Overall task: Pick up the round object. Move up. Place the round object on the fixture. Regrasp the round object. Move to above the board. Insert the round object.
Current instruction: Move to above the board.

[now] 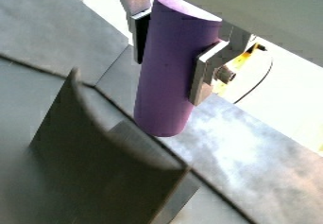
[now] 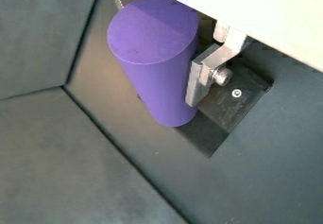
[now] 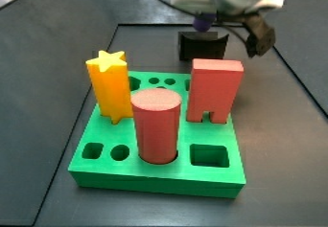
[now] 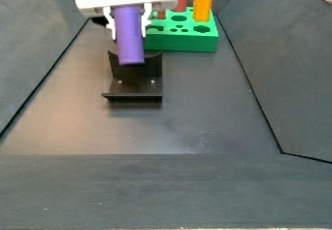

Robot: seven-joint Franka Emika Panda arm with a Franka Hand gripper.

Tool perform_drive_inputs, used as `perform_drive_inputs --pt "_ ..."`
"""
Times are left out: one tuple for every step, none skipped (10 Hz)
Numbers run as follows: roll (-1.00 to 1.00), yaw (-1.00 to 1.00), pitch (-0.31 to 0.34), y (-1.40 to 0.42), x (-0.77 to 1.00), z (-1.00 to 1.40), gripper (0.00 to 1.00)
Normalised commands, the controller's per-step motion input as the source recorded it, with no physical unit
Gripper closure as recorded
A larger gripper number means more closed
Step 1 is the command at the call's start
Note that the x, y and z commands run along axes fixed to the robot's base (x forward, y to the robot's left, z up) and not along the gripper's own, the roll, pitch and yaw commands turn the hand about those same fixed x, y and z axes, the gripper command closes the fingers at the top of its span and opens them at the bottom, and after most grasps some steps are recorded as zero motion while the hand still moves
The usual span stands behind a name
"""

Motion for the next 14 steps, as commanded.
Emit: perform_drive_inputs --pt "-0.05 -0.04 0.156 -0.02 0.01 1.00 1.00" --pt "-0.05 0.01 0.164 -0.02 0.00 1.00 1.00" --pt "-0.06 0.05 0.152 -0.01 0.00 1.00 1.00" --pt "-0.06 0.08 0.140 -0.01 0.00 1.00 1.00" --pt "-0.05 0.09 0.130 -0.02 0.00 1.00 1.00" --pt "-0.04 0.11 0.109 -0.02 0.00 1.00 1.00" --pt "-0.04 0.12 0.100 -0.02 0.01 1.00 1.00" --pt "-0.04 0.12 0.085 -0.02 0.01 0.97 1.00" --pt "-0.03 0.11 0.075 -0.02 0.01 0.74 1.00" --pt "-0.03 0.11 0.063 -0.02 0.02 0.57 1.00" --pt "-0.03 0.10 0.056 -0.02 0.01 0.40 1.00" --pt "-0.04 0.09 0.051 -0.02 0.02 0.23 1.00" --pt "-1.00 0.00 -0.066 -1.00 -0.56 0.30 1.00" --pt "-1.00 0.00 -0.073 -1.00 -0.56 0.30 1.00"
